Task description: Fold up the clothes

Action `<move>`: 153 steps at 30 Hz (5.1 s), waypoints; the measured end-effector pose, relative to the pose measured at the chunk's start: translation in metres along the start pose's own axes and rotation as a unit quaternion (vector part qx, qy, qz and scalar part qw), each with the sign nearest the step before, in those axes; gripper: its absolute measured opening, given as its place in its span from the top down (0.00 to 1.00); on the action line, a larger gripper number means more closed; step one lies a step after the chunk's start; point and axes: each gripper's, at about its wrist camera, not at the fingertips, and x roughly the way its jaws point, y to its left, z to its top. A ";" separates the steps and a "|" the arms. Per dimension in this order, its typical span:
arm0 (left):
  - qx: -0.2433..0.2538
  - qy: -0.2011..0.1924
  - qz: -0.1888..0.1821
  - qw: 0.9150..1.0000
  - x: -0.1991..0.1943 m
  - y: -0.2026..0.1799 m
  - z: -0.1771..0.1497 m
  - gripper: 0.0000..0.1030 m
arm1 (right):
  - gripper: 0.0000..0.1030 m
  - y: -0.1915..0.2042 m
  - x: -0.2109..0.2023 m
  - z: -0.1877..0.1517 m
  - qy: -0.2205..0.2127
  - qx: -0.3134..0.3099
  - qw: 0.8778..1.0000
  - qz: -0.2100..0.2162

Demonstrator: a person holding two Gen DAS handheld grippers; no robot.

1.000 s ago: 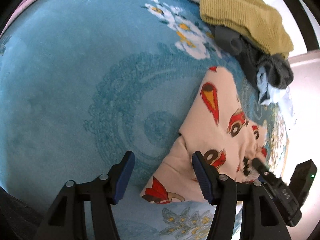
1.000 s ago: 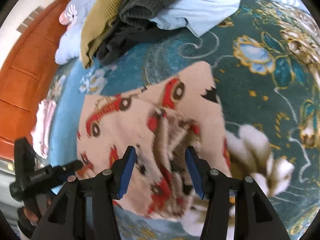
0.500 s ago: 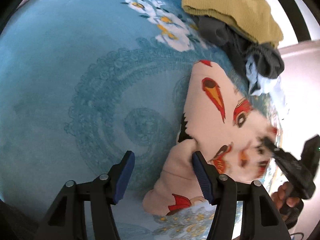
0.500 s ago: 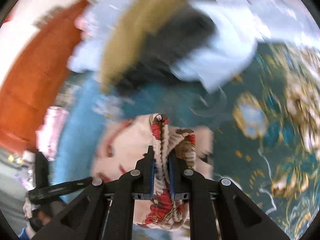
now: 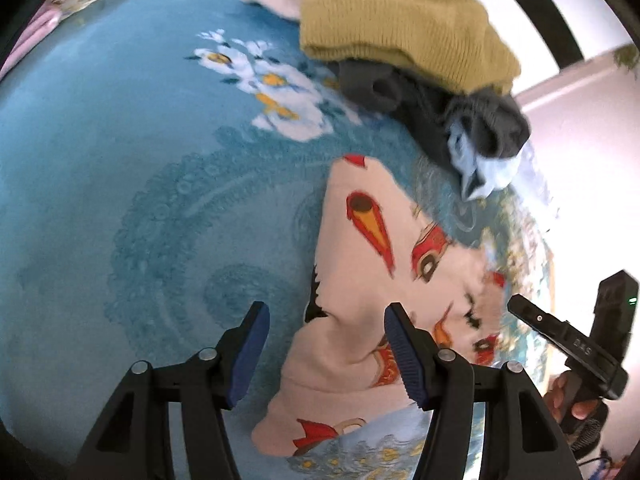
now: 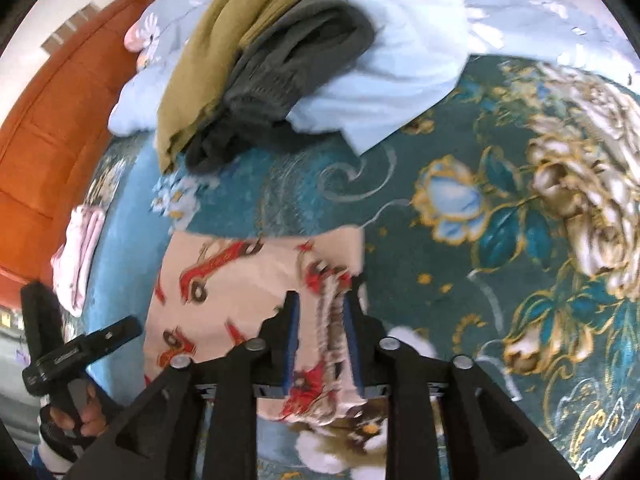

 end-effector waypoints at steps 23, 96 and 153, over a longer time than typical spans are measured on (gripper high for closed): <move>-0.037 0.046 -0.050 0.997 0.037 0.014 0.015 0.37 | 0.36 -0.033 0.051 -0.010 0.066 0.053 0.996 0.001; -0.228 -0.351 0.005 0.908 -0.298 0.383 0.035 0.85 | 0.78 0.595 0.155 0.101 0.089 -0.393 0.891 0.208; -0.301 -0.367 0.137 0.870 -0.273 0.436 0.049 0.49 | 0.47 0.664 0.286 0.084 0.042 -0.424 0.897 0.113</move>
